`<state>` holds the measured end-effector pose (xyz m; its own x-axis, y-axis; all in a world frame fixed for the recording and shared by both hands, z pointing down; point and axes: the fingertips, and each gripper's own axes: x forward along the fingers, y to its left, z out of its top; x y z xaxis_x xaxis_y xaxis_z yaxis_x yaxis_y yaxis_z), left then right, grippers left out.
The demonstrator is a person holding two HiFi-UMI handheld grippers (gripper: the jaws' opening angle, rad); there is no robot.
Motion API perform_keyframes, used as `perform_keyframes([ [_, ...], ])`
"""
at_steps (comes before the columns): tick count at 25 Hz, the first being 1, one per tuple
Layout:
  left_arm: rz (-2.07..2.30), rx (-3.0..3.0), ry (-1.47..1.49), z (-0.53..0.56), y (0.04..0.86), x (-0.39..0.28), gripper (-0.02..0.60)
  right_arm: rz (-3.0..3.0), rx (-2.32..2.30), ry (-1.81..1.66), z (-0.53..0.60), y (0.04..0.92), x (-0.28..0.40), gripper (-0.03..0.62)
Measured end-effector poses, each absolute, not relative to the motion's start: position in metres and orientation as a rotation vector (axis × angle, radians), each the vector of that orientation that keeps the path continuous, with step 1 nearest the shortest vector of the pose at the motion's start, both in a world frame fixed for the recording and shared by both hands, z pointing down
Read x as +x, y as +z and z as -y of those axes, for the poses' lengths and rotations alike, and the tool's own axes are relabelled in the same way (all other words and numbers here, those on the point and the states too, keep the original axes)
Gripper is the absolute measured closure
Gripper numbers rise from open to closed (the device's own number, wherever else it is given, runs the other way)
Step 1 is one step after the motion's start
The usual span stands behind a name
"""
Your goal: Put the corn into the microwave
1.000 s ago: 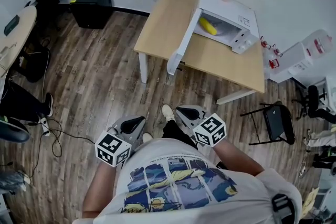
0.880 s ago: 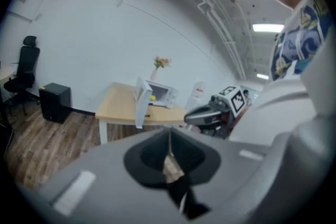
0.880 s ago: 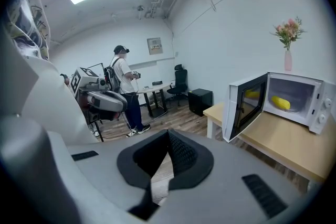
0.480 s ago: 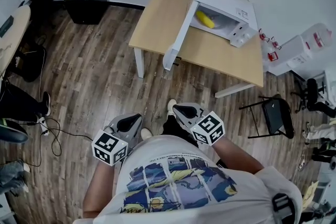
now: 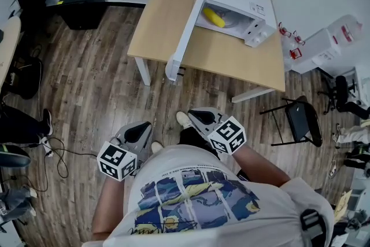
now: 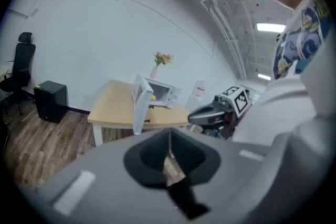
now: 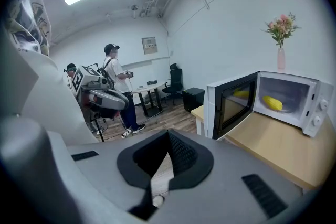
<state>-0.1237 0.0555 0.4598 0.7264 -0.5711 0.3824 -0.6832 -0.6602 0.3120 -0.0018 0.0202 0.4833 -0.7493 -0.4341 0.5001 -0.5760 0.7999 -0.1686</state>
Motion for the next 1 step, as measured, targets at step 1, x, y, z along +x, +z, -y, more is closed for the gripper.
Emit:
perform_keyframes([
  [1,0.968,2.487,0.348,-0.0497,0.4600,-0.1214,0.565,2.544,0.755,0.435,-0.0136,0.4826,0.0020,0.585],
])
